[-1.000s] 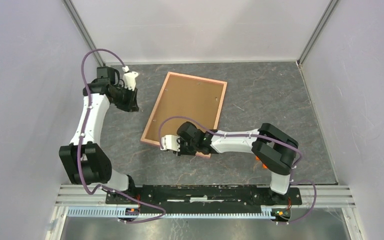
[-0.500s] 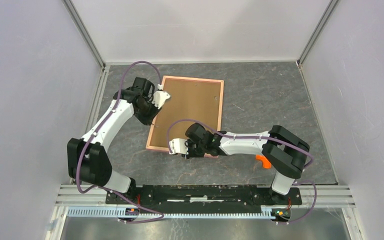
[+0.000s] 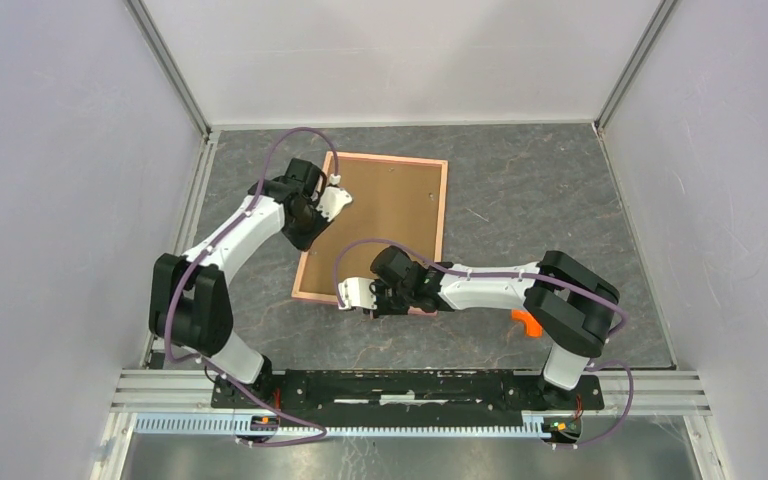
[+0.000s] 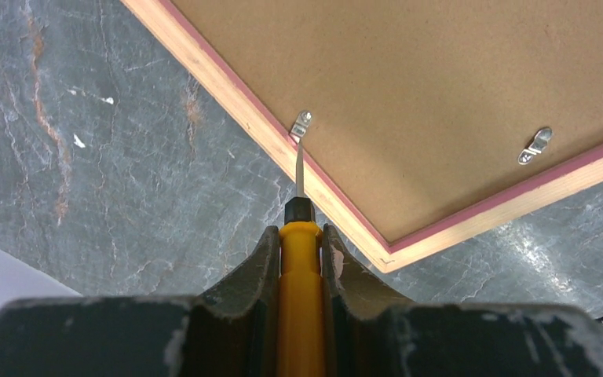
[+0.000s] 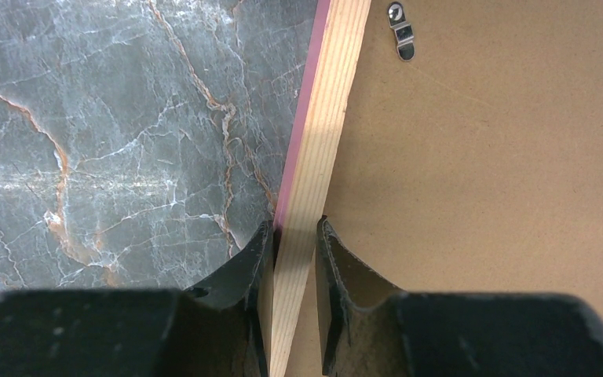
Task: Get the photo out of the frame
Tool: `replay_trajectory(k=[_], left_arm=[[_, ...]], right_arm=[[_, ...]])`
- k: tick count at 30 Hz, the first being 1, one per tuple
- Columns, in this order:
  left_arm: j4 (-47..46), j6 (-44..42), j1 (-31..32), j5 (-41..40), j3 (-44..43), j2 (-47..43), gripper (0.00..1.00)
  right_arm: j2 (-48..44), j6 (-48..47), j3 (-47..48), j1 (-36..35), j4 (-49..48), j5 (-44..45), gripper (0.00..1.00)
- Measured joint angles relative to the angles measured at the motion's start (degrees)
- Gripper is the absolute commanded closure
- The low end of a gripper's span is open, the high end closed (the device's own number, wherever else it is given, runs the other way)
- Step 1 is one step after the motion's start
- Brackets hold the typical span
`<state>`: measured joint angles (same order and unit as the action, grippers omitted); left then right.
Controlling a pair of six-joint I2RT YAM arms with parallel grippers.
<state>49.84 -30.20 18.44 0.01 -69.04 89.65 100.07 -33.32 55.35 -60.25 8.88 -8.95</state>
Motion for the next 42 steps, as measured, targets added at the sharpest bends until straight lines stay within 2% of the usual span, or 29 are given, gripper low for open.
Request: replay_trajectory(k=[18,42], left_arm=[[-4.04,0.0,0.94,-3.96,0.09,3.82,0.98],[-1.84,-0.09,3.26,-4.15,1.07,3.72,0.98]], right_arm=[[0.07,-0.02,0.13,0.0,0.2,-0.04,1.0],[0.5,0.0,1.03,0.0,1.31,-0.07,1.0]])
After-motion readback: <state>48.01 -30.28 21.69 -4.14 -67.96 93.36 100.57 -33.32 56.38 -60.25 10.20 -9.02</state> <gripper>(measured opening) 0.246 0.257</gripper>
